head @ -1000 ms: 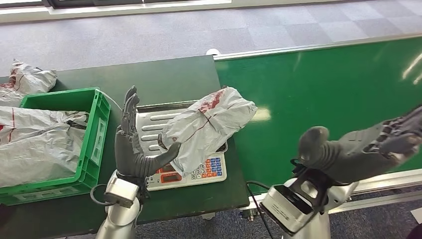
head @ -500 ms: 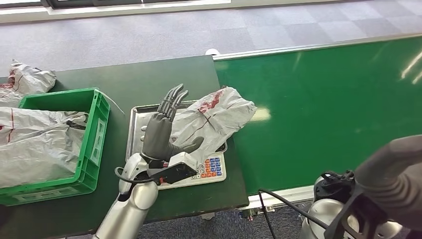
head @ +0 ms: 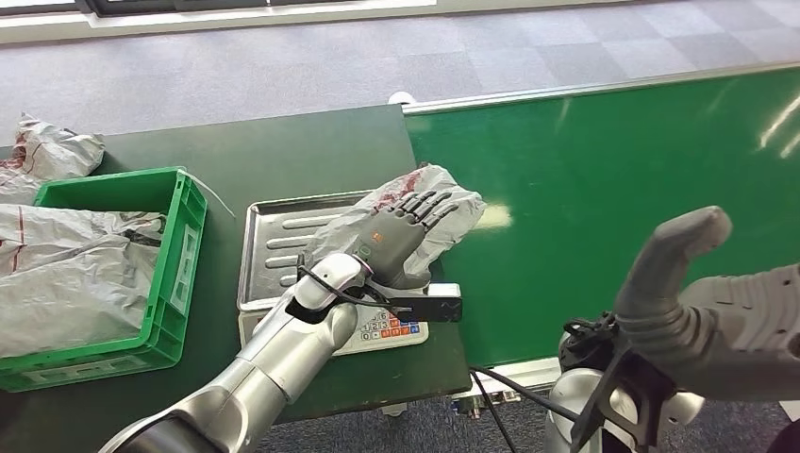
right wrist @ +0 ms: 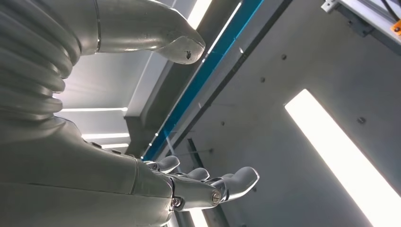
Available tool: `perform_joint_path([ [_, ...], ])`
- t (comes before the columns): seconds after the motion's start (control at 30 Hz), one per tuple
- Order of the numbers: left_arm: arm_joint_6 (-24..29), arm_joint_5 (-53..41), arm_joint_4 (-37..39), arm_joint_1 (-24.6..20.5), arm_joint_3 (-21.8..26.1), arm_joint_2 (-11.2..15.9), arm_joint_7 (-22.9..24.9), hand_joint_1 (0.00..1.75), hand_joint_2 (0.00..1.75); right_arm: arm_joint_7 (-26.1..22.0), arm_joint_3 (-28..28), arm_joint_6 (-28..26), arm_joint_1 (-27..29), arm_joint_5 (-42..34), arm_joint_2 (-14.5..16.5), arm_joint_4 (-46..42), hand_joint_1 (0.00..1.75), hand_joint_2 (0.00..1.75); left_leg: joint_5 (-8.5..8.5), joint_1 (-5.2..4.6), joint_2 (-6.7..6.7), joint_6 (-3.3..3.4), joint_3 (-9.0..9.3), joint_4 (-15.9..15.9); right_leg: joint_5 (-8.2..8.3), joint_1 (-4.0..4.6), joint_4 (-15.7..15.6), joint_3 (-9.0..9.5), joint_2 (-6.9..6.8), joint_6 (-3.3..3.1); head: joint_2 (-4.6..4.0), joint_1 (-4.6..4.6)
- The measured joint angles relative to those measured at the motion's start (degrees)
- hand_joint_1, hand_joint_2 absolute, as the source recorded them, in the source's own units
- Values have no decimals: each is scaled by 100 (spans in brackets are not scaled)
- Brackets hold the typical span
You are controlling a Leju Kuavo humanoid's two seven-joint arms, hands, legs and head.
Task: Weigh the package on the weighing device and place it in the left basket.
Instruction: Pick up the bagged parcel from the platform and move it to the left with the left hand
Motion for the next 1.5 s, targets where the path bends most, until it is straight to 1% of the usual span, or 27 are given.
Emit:
perform_joint_path([
  [0.33, -45, -17, 604, -144, -144, -126, -91, 0, 175, 0, 18, -2, -5, 34, 0, 128, 0, 175, 0, -1, -5, 0, -3, 0, 0, -1, 0, 1, -3, 1, 0, 1],
  [0.57, -327, 63, 987, -202, -322, -183, -92, 0, 175, 1, 20, -2, -6, -39, 0, 185, 0, 175, 0, 0, -4, 0, -3, 0, 0, -1, 0, 1, -2, 1, 0, -1],
  [0.63, -555, 67, 1122, -256, -330, -184, -45, 3, 175, 1, 27, -2, -9, -44, 0, 224, 0, 175, 0, 0, -4, 0, -3, 0, 0, 0, 0, 1, -2, 1, 0, -1],
  [0.7, -934, 47, 1263, -327, -352, -174, 34, 7, 175, 0, 48, -1, -17, -35, 0, 265, 0, 175, 1, 0, -4, 0, -3, -1, 0, 0, 0, 1, -2, 0, 0, 0],
  [0.8, -1355, -17, 1429, -435, -392, -140, 190, 2, 175, 0, 79, -2, -25, -7, 0, 319, 0, 175, 2, 1, -4, 0, -2, -1, 0, 0, 1, 2, -2, 0, 0, 0],
  [0.83, -1406, -59, 1469, -475, -412, -128, 318, 0, 175, 1, 85, -2, -25, 16, 0, 334, 0, 175, 2, 1, -4, 0, -2, -1, 0, 0, 1, 2, -2, 0, 0, 0],
  [0.9, -1389, -128, 1524, -561, -447, -109, 822, 0, 175, 1, 88, -2, -21, 93, 0, 352, 0, 175, 2, 1, -5, 0, -1, 0, 0, 0, 1, 3, -2, 0, 0, -1],
  [0.93, -1341, -142, 1540, -611, -457, -104, 1146, 24, 175, 1, 86, -2, -18, 137, 0, 355, 0, 175, 2, 1, -5, 0, 0, 0, 1, 0, 1, 5, -3, 0, 0, 0],
  [0.97, -1282, -133, 1550, -667, -459, -102, 1442, 68, 175, 1, 84, -2, -15, 178, 0, 356, 0, 175, 2, 0, -5, 0, 2, 0, 1, 0, 1, 8, -3, 0, 0, 0],
  [1.03, -1202, -74, 1578, -777, -459, -77, 1815, 155, 175, 1, 80, -2, -6, 231, 0, 356, 0, 175, 2, 0, 1, 0, 6, -1, 1, -1, 1, 15, -2, 0, 0, 1],
  [1.07, -1187, -39, 1595, -816, -458, -56, 1910, 175, 175, 1, 79, -2, -2, 252, 0, 356, 0, 175, 1, 0, 5, 0, 6, -1, 1, -1, 1, 18, 0, 0, 0, 0],
  [1.27, -1051, 196, 1652, -945, -332, 143, 2196, 175, 175, -1, 79, -2, 3, 344, -2, 356, 0, 175, 13, 4, 14, -10, 7, -2, 13, 4, 2, 8, 3, -15, 0, -1],
  [1.5, -771, 267, 1640, -1035, -124, 240, 2253, 175, 175, 1, 79, -2, 4, 379, -2, 356, 0, 175, 28, 8, 7, -13, 8, -3, 21, 6, 4, 8, 3, -17, 0, -1],
])
